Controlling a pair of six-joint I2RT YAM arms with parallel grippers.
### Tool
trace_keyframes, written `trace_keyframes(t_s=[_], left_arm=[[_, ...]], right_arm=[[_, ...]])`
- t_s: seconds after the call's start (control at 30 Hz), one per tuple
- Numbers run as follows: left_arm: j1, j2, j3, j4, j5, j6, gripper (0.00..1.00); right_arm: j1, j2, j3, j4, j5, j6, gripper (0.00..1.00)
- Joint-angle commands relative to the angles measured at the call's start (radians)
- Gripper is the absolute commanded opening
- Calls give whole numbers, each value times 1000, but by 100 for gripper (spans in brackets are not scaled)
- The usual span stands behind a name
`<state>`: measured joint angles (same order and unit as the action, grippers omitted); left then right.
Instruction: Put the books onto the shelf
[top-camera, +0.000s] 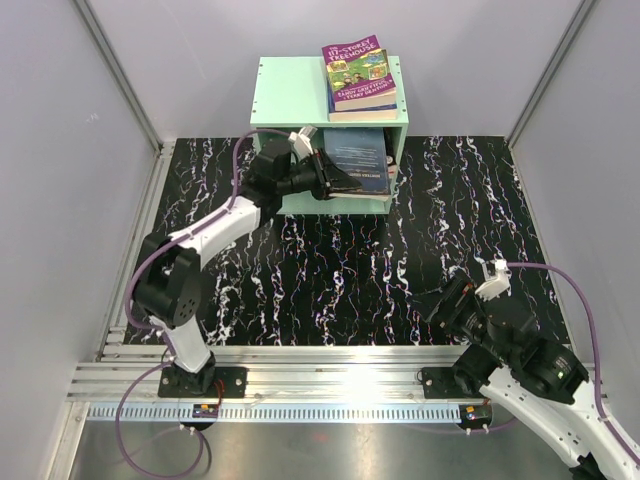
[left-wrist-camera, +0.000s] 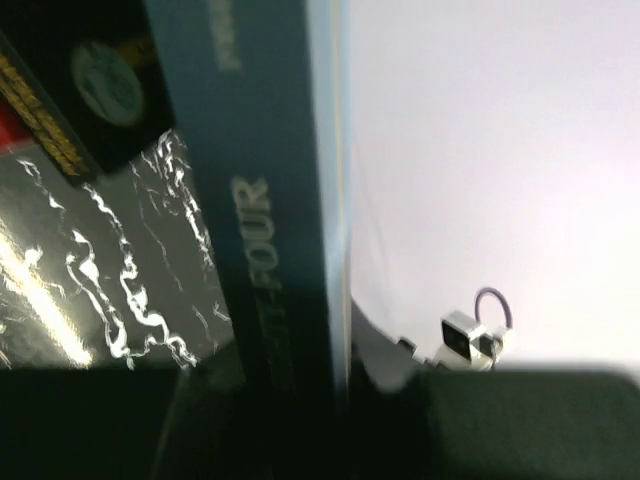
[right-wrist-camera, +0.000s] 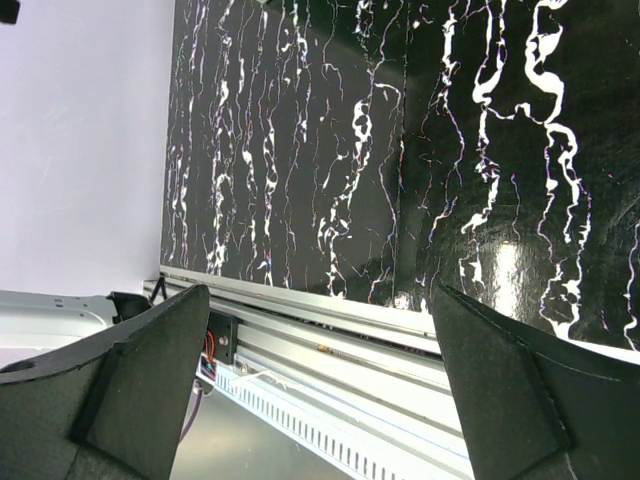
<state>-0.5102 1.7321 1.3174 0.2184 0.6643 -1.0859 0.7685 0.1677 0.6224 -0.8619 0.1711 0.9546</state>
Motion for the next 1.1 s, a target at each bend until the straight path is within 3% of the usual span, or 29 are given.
trace_keyframes(t_s=[0.0,0.1,0.23,0.33,0.4,0.43,0.6,0.77,0.9,1.0,1.07], left_arm=[[18,62,121,116,126,-69,0],[24,128,196,149,149,-106,1],[24,196,249,277,184,-242,21],[30,213,244,341,170,-305,53],[36,205,218,363,158,-324,91],[38,201,209,366,153,-325,99],[44,150,171,299,129,-270,99],[45,139,175,182,130,-206,99],[55,135,167,141,132,-181,99],[59,142,166,144,136,-183,99],[59,144,169,144,141,-183,99]], right_arm=[[6,0,0,35,-1,10,99],[6,-7,-4,31,-1,13,99],[6,-17,-9,23,-2,19,99],[6,-27,-10,12,-2,24,99],[6,-34,-10,6,1,26,99],[5,-37,-12,1,1,24,99],[6,-37,-19,24,-11,21,99],[6,64,-44,210,-84,10,98],[6,167,-52,409,-99,-20,90],[5,301,-27,583,-108,-63,53],[3,386,31,630,-93,-82,21]])
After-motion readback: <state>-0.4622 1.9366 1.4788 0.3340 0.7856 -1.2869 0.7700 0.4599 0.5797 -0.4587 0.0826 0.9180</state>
